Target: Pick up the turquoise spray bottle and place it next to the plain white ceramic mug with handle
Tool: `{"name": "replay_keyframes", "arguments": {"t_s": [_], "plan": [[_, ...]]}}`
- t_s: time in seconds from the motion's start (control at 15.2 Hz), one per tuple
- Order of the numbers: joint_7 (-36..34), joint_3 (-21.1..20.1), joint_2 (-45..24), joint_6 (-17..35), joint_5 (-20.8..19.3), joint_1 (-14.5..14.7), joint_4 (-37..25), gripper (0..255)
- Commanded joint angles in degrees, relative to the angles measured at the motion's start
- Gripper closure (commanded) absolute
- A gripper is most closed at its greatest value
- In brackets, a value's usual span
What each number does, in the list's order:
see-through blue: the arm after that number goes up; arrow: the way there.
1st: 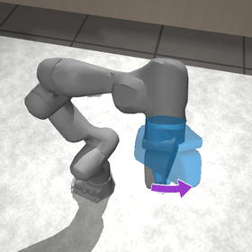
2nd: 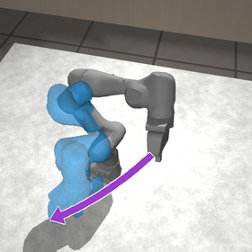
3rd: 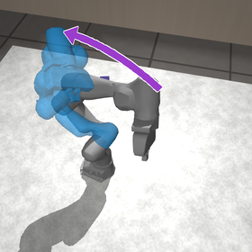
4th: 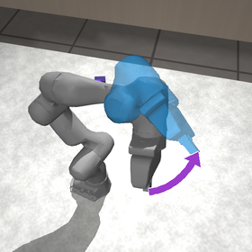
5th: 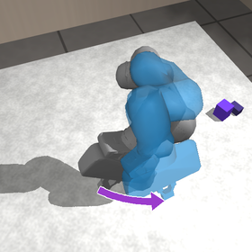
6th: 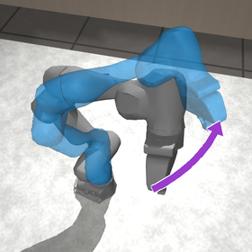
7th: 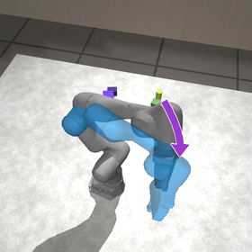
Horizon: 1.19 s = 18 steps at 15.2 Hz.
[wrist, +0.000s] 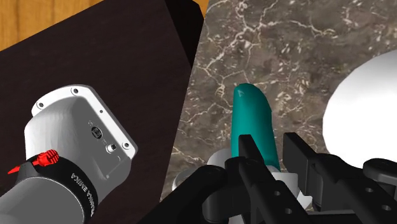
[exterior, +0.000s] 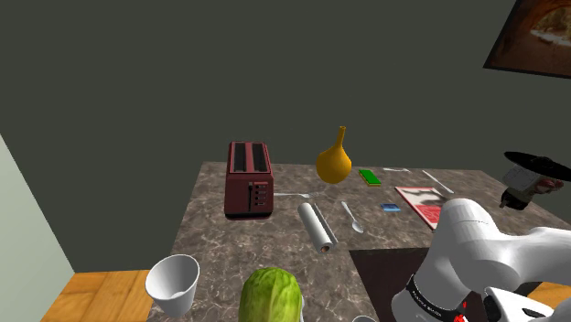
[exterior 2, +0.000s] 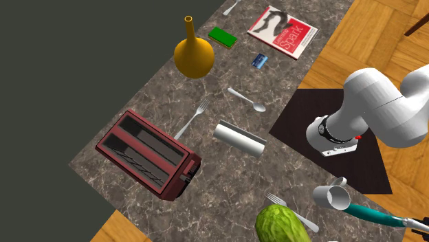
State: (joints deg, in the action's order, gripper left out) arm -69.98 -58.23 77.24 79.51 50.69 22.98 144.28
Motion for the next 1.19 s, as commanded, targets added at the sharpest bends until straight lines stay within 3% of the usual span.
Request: {"name": "replay_keyframes", "arguments": {"t_s": [0.0, 0.2, 0.26, 0.59, 0.86, 1.12], "plan": [[0.0, -0.04, 0.01, 0.04, 0.04, 0.0, 0.02, 255], [0.0, -0.04, 0.01, 0.03, 0.04, 0.0, 0.02, 255], [0.0, -0.04, 0.01, 0.04, 0.04, 0.0, 0.02, 0], [0.0, -0.04, 0.01, 0.04, 0.04, 0.0, 0.02, 0], [-0.57, 4.73, -2.63, -3.95, -4.57, -2.28, -6.36, 0], [-0.58, 4.73, -2.64, -3.94, -4.58, -2.27, -6.36, 0]]}}
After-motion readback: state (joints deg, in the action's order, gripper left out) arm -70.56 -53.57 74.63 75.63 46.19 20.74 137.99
